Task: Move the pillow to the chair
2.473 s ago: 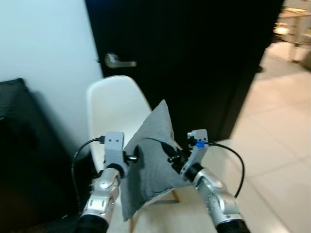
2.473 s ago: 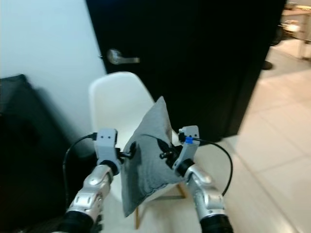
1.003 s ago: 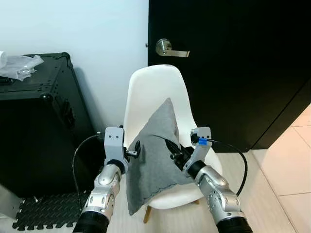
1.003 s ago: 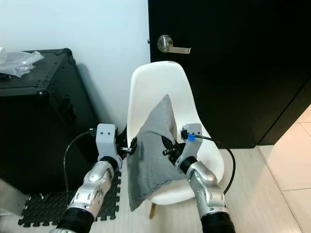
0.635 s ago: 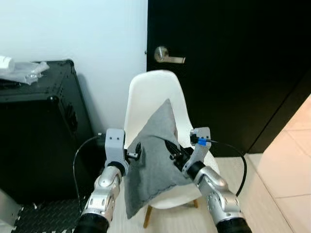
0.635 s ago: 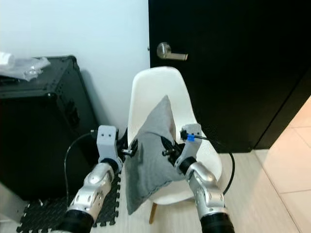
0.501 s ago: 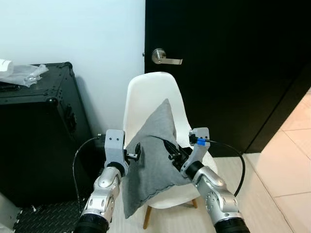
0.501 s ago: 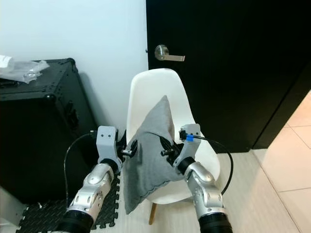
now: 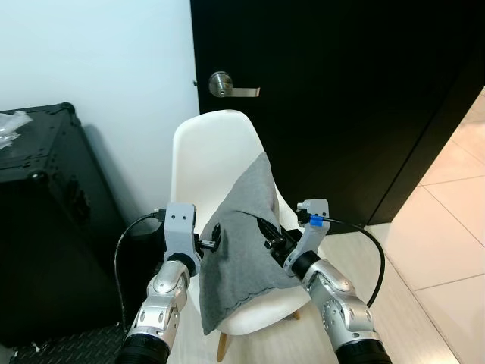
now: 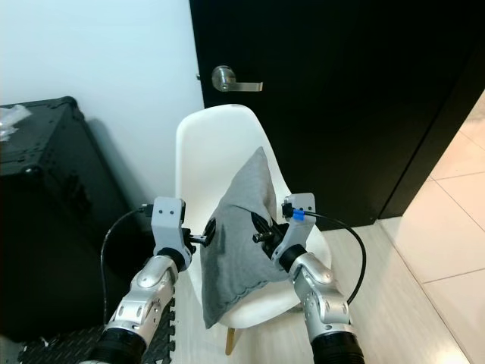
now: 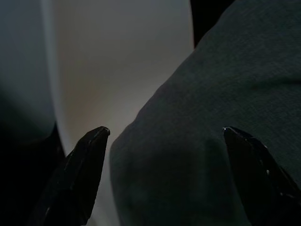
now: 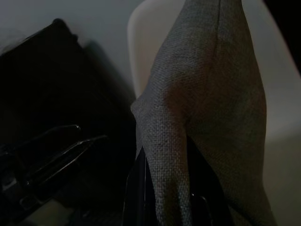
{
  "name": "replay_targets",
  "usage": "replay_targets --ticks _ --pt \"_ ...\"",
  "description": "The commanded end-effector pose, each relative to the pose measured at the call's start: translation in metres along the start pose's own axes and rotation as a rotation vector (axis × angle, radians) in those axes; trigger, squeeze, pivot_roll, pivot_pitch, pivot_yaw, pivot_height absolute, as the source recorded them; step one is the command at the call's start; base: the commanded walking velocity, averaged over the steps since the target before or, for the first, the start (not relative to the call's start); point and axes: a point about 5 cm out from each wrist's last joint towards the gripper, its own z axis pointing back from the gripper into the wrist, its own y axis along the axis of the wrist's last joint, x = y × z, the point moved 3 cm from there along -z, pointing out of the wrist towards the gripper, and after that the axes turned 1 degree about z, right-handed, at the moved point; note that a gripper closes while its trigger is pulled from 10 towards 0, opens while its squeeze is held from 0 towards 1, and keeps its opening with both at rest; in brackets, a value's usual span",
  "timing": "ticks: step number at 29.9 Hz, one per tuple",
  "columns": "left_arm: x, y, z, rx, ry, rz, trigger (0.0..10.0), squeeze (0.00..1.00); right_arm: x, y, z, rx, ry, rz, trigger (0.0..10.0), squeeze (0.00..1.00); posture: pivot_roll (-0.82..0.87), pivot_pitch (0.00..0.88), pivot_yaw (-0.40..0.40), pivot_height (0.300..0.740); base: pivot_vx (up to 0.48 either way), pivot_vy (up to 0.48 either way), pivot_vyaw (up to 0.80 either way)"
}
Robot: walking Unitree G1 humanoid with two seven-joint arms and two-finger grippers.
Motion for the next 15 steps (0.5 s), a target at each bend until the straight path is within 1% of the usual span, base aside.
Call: replay_targets --ticks 1,15 --pt "0.0001 0.0016 0.0008 0.009 -0.007 -0.02 10.0 0.0 -0.0063 0.0165 -0.0042 0.081 0.027 0.004 10.0 0.0 -0.08 0.02 0.003 0.74 0.356 0.0 0.0" --pt "0.001 0.0031 0.0006 0.014 -0.019 -0.028 10.0 0.0 -0.006 0.0167 -0.0048 0.082 0.026 0.003 10.0 0.0 -0.08 0.016 0.005 0.74 0.373 0.0 0.0"
